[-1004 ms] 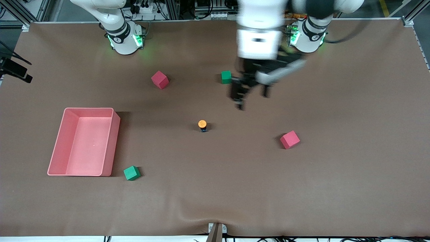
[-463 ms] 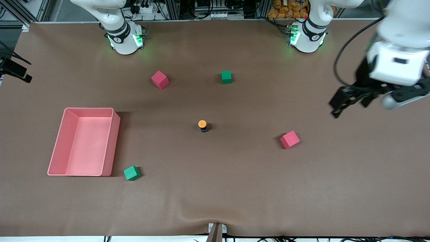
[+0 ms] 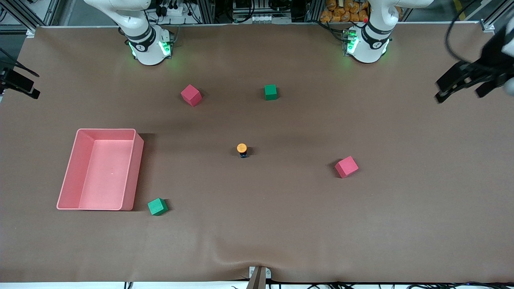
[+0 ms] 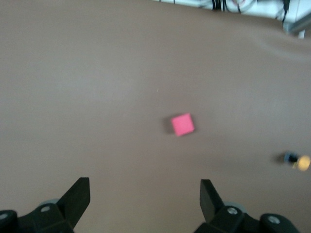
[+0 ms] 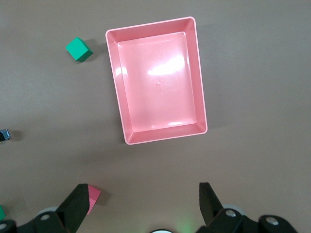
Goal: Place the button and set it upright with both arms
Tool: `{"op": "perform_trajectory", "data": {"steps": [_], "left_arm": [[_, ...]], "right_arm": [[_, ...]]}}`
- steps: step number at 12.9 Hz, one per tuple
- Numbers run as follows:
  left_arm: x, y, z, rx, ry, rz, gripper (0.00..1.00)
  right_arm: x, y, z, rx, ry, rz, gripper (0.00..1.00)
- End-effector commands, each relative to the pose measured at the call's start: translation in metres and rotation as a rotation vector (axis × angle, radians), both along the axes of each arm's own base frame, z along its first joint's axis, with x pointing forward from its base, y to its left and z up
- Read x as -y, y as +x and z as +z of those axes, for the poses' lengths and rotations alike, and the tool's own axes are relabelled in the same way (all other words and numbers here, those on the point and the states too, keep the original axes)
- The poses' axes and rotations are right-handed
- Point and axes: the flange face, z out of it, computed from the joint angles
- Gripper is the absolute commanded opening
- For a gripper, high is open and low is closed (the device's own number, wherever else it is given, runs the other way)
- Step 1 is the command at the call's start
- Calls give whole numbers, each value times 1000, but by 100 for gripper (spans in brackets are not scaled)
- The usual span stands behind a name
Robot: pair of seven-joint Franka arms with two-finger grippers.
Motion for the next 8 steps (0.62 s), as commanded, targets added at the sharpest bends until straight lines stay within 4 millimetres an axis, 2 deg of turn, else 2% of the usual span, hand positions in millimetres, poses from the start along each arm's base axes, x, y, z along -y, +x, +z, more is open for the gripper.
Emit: {"op": "perform_trajectory", "data": {"steps": [1,4,7,8], "left_arm": [[-17,-26,6,-72,-12,-71,100],[-30,-40,11,-88,-13,-65,100],[-25,-49,7,-100,-7,-78,100],[-22,-50,6,-102,-3,-82,100]], "right_arm": [[-1,-2,5,2,8,12,100],[-10,-3,5,-9,17,27,100],[-41,-4,7,-11,18,58,100],[-43,-4,7,-13,17,43,100]]}}
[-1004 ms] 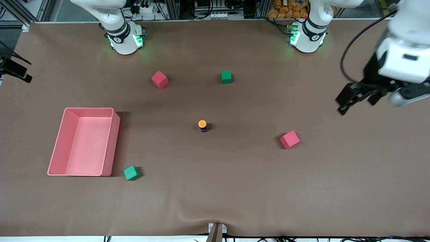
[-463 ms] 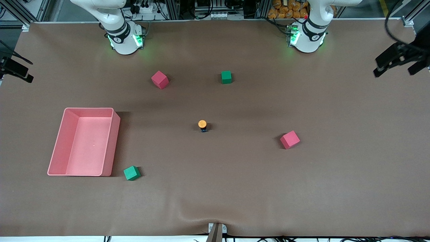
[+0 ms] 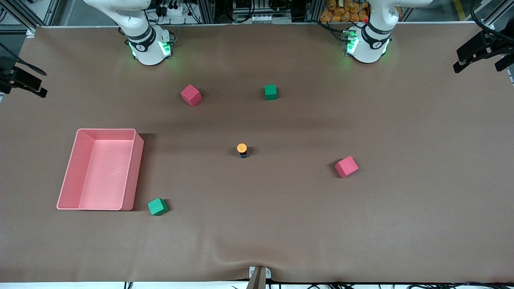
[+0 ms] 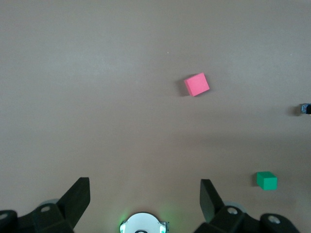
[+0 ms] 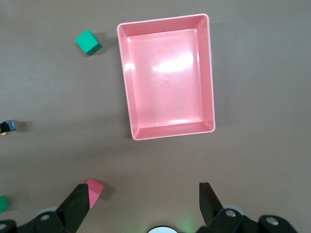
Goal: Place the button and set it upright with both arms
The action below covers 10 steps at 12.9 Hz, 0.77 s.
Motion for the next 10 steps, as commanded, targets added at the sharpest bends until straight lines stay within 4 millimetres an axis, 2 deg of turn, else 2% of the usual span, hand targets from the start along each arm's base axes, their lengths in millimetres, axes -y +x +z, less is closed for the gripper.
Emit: {"op": "perform_trajectory", "data": {"steps": [1,2,4,7,10], "left_arm": [[4,-15,0,-9,-4,-28,100],[11,-17,-5,-20,2,-41,100],[13,-24,-12,-37,8,-45,100],[-1,-25,-11,-33,42,-16,100],[-9,-20,-13,-34,45,0,100]], "right_arm": [[-9,-6,6,-12,11,-10,100],[-8,-6,7,-10,9,-13,100],[-11,-6,6,-13,9,-7,100],[-7,-6,6,-15,7,-9,100],[-14,-5,4,-18,5,0,100]]}}
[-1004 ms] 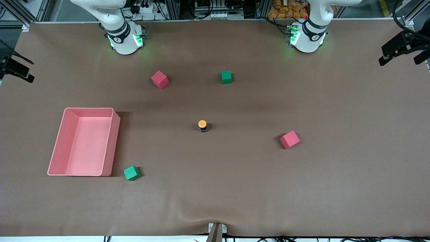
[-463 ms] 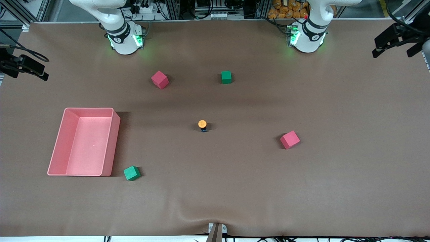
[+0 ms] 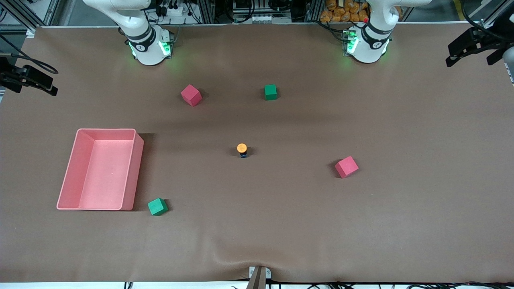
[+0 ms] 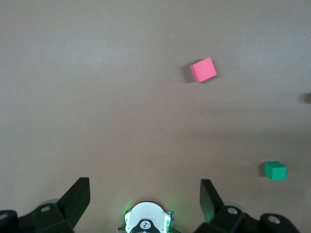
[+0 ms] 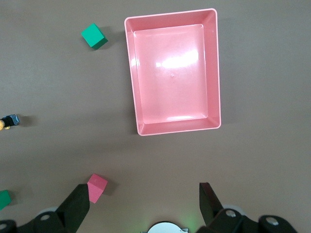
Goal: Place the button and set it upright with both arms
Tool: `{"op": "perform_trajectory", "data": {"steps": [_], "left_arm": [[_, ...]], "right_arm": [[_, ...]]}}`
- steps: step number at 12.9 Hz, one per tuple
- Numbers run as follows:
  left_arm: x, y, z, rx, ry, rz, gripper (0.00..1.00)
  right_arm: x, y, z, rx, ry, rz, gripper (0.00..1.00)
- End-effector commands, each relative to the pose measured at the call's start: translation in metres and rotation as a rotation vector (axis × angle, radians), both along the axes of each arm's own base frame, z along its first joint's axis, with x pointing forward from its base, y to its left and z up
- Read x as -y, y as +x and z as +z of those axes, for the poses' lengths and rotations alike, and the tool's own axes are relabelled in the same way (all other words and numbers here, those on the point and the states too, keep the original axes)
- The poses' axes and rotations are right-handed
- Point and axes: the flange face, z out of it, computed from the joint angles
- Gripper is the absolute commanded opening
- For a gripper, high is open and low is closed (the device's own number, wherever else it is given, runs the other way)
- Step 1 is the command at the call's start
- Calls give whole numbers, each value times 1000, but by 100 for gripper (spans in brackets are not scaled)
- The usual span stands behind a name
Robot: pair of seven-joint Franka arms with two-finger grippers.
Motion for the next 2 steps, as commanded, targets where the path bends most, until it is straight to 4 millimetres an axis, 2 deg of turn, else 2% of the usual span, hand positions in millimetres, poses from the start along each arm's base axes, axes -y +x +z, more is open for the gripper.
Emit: {"op": "perform_trajectory", "data": {"steps": [1,2], "left_arm": [[-5,-5,1,5,19,-3,100],[-5,-5,5,13,18,-1,100]], "right_arm": [[-4,-4,5,-3,5,-3,100],[-4,-4,5,-2,4,-1,100]]}}
